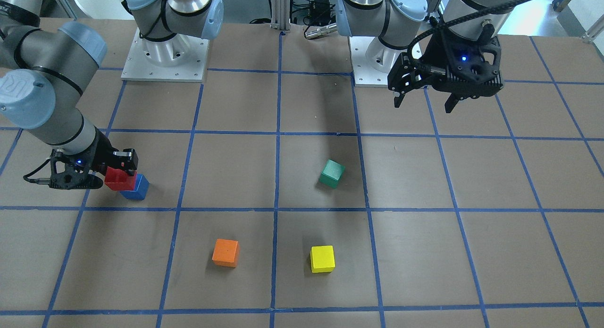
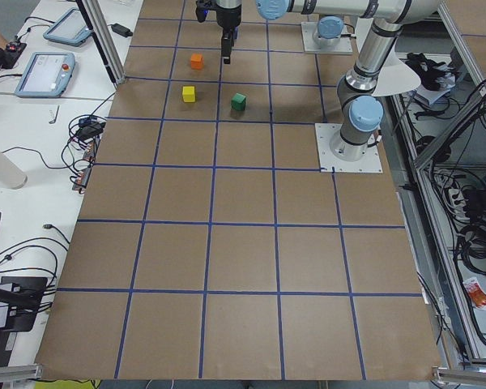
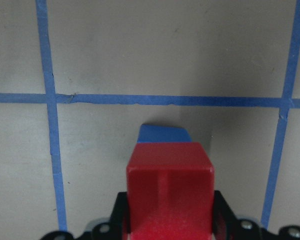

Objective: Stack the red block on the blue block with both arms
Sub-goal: 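Lower the red cube onto the blue cube and open the right gripper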

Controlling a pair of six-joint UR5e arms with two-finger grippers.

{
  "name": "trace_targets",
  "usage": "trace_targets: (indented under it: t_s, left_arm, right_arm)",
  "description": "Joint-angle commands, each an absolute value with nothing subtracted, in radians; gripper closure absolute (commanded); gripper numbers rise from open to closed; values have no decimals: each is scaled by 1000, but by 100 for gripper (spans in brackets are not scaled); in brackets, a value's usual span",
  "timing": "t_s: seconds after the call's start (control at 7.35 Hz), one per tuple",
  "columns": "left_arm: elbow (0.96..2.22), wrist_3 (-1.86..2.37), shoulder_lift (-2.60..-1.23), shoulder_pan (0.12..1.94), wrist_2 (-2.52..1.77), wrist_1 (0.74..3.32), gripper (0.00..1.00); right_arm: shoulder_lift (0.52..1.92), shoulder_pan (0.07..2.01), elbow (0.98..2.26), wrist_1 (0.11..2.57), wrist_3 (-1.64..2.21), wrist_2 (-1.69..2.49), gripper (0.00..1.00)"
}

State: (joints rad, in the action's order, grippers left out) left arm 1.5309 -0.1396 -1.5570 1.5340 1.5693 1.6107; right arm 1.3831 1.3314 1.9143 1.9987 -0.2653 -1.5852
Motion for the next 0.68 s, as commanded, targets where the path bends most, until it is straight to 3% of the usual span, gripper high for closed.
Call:
trace_targets:
  t_s: [0.0,0.14,0.27,0.54]
  left_arm:
    - [1531,-138,-1557,1534,1569,1611,0]
    - [1531,-138,-1557,1534,1569,1611,0]
    - [1531,-138,-1557,1534,1568,1611,0]
    - [1531,-138,-1559,1534,1568,1611,0]
  right_arm:
    - [1381,1331,1919,1997,-265,-1585,94]
    - [1379,1331,1928,2002,-265,-1585,85]
    - [1378,1331,1937,2008,-267,-1583,66]
    - [1379,1331,1944,2006,-265,-1586,55]
